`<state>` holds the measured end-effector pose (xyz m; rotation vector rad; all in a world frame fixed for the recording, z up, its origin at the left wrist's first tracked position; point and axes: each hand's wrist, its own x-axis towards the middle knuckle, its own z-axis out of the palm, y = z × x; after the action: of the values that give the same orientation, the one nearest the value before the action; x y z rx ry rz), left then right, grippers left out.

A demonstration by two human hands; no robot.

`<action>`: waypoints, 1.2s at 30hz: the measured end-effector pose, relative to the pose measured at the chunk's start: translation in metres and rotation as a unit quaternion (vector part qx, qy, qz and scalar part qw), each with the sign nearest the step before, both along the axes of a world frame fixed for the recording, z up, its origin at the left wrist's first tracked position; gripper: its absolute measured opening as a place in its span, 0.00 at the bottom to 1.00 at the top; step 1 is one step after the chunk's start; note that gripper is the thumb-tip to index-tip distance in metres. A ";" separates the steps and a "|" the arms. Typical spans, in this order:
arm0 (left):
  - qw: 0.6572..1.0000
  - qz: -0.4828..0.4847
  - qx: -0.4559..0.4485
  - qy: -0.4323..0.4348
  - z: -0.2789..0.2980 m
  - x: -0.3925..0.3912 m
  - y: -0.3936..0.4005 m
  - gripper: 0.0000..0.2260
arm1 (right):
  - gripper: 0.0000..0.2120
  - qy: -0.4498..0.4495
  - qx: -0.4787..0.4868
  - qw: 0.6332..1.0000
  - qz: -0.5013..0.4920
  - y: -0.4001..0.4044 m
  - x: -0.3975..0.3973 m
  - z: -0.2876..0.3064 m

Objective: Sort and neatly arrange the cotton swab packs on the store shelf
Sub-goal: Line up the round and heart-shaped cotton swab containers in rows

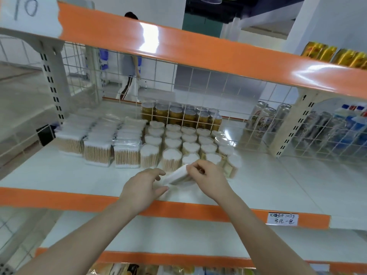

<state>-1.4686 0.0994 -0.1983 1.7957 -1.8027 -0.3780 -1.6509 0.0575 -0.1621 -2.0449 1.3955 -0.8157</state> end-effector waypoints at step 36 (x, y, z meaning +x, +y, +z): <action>0.979 0.059 -0.084 0.176 0.013 0.103 0.001 0.05 | 0.16 -0.005 0.038 0.997 0.073 0.020 0.107 -0.020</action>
<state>-1.3653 0.1000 -0.1850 1.5946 -1.4325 -0.4512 -1.5442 0.0775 -0.1825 -2.0533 1.2368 -0.7003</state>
